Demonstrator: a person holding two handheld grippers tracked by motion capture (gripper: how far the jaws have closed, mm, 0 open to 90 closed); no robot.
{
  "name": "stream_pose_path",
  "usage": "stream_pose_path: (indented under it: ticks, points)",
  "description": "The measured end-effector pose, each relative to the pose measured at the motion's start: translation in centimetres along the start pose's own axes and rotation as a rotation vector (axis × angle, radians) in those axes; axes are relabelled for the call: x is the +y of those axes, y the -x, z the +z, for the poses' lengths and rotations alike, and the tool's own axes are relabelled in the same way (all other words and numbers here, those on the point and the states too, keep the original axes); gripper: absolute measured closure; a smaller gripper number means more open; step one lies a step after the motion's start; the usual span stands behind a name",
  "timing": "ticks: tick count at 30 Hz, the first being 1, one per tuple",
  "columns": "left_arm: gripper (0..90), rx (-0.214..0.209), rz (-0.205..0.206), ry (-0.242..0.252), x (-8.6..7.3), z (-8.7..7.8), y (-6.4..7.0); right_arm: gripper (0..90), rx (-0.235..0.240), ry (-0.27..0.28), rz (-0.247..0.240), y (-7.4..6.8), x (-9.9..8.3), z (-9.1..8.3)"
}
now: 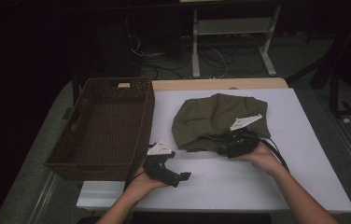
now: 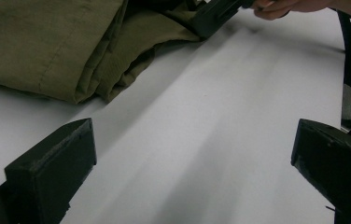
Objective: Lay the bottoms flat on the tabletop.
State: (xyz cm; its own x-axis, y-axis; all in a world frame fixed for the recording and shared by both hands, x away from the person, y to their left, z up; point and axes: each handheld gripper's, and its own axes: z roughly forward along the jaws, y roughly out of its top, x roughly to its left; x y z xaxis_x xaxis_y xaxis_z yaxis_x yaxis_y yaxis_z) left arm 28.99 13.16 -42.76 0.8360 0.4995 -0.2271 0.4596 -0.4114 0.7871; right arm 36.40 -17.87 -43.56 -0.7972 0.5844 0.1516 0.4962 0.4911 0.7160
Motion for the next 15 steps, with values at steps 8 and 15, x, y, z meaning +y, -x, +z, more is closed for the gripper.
stream_pose_path:
  ticks: [8,15]
  points:
    - [0.0,0.001,0.003,0.000,0.0,-0.1,0.0,29.4,-0.092,-0.051,-0.070,-0.8,0.5,2.7]
    - [0.0,0.001,0.002,-0.003,0.0,0.0,0.0,64.9,-0.158,-0.046,-0.111,-0.7,0.4,2.5]
